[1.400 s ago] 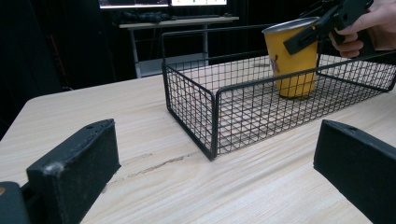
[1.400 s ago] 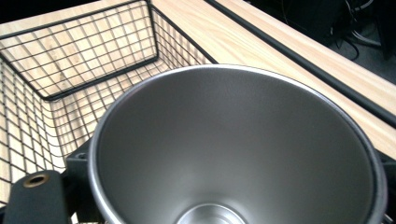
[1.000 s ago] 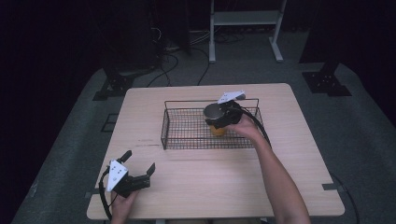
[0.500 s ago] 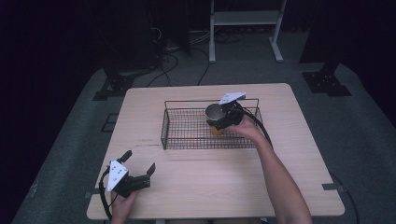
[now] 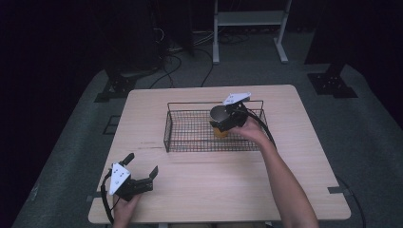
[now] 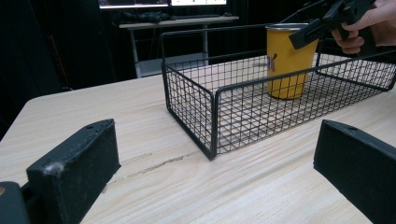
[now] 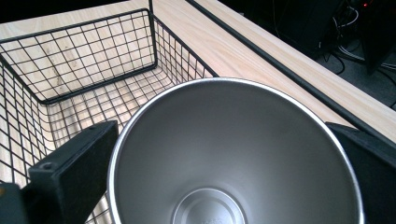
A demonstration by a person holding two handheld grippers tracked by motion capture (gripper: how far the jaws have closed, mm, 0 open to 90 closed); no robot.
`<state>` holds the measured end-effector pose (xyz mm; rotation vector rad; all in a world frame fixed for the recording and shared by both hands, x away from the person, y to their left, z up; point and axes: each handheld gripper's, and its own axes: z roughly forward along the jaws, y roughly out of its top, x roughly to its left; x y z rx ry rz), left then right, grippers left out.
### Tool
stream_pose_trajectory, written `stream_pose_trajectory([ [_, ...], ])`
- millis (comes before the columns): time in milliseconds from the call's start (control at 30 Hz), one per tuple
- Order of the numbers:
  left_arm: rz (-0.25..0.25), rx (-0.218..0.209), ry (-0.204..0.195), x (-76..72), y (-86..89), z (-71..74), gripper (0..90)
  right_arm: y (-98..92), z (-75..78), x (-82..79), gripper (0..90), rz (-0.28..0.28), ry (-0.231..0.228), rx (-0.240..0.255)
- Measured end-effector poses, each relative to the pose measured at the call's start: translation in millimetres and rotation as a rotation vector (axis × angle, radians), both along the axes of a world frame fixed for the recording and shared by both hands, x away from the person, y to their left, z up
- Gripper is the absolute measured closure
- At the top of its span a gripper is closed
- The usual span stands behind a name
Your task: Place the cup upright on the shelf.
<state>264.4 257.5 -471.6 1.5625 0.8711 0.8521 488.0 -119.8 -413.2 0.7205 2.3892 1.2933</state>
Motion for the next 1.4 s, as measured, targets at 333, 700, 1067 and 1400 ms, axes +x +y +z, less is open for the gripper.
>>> stream_pose_trajectory([
  [333,0.0,0.001,0.0,0.1,0.2,0.0,0.0,-0.7,2.5,0.0,0.0,-0.013,-0.011,0.022],
  [700,0.0,0.001,0.0,0.1,0.2,0.0,0.0,-1.8,7.9,-0.9,0.0,-0.026,-0.025,0.065],
  [1067,0.004,-0.004,0.003,1.1,0.2,0.1,0.0,-5.4,18.4,-2.1,0.0,-0.024,-0.041,0.125],
  [1400,0.005,-0.003,0.005,1.2,0.0,0.1,0.0,-14.8,29.7,-7.3,0.0,-0.014,-0.051,0.161],
])
